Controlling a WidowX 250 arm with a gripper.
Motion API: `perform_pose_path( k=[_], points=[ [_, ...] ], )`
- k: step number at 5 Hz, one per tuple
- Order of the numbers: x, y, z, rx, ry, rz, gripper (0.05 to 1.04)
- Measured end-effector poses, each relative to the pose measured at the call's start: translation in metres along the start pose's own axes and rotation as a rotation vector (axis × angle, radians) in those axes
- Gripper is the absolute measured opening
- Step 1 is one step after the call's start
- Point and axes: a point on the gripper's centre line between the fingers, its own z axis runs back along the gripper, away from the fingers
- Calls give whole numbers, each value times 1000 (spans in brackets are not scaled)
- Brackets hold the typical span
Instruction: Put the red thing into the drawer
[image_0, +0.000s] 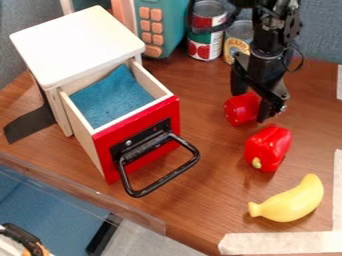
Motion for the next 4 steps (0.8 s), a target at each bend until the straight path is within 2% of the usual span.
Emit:
perform_pose_path(
  k=[1, 2, 3, 4],
  points=[
    [0, 0, -2, 2, 2, 24, 792],
    [-2, -1, -2, -1, 4, 33, 791],
    [-8, -3, 8, -17, 1, 22, 791],
    [-10, 3, 32, -19, -48, 36, 791]
  ],
)
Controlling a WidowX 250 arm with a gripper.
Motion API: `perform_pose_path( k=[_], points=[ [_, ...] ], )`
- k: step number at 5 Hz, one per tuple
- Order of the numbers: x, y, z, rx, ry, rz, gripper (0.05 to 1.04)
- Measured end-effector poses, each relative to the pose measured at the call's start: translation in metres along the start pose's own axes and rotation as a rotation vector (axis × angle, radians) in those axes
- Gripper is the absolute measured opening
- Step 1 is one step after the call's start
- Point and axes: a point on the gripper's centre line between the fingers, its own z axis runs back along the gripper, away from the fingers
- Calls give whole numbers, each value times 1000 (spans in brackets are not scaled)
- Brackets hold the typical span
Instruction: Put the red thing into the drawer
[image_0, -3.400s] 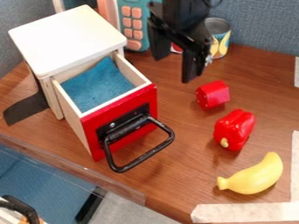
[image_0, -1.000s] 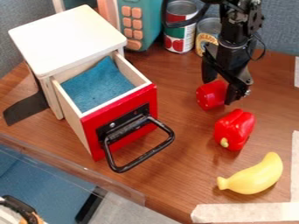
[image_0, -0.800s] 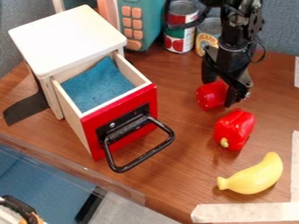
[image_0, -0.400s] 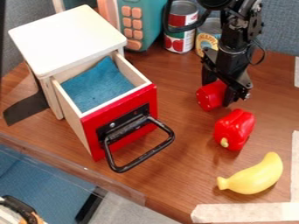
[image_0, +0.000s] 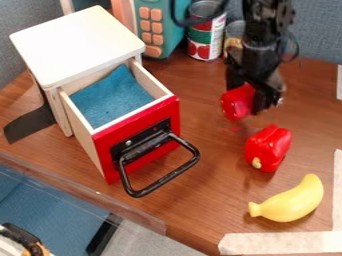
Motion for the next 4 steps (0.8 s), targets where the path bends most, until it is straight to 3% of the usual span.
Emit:
perform_pose_path(
  k=[2, 4],
  points=[
    [-11, 10, 53, -2, -100, 36, 791],
    [-44, 28, 91, -26, -142, 120, 791]
  ],
)
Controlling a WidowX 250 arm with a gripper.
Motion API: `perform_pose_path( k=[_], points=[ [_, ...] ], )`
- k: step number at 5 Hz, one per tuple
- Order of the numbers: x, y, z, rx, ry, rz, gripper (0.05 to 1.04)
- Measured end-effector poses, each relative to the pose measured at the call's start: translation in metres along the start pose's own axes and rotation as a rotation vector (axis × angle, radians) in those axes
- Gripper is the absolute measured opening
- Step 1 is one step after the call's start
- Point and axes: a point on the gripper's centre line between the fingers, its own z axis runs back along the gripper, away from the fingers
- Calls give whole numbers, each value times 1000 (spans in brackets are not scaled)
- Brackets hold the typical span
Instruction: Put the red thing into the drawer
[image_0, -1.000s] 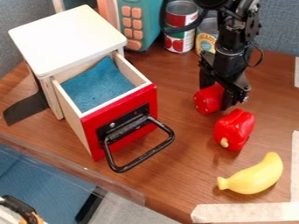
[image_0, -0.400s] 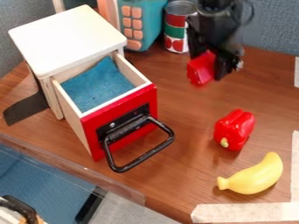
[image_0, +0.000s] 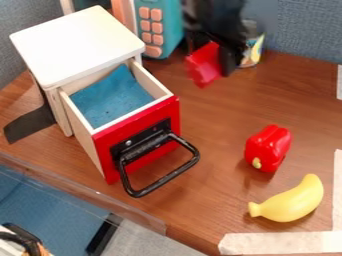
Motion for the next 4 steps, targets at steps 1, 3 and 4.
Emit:
perform_pose_path(
  k=[1, 3, 4],
  points=[
    [-14, 11, 21, 12, -2, 53, 791],
    [-47, 32, 47, 76, 11, 153, 791],
    [-64, 36, 43, 102, 45, 145, 791]
  ],
)
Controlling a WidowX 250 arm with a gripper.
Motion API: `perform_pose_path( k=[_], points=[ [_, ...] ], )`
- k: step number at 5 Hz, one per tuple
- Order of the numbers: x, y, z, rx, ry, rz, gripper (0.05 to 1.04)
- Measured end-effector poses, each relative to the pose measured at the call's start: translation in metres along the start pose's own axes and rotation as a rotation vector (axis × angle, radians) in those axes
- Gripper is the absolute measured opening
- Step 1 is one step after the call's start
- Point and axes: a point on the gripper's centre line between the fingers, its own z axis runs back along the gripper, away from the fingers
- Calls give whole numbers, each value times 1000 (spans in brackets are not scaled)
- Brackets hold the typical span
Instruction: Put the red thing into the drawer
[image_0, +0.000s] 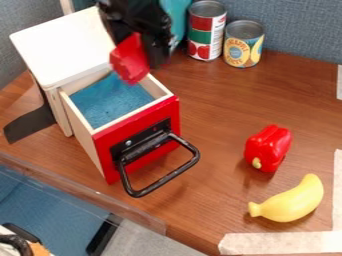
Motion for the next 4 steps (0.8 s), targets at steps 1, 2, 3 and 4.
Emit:
perform_pose_path(
  k=[1, 2, 3, 4],
  points=[
    [-13, 6, -9, -1, 3, -9, 791],
    [-18, 10, -18, 13, -12, -42, 791],
    [-18, 14, -31, 6, 3, -62, 791],
    [-21, 22, -38, 5, 22, -58, 791]
  ],
)
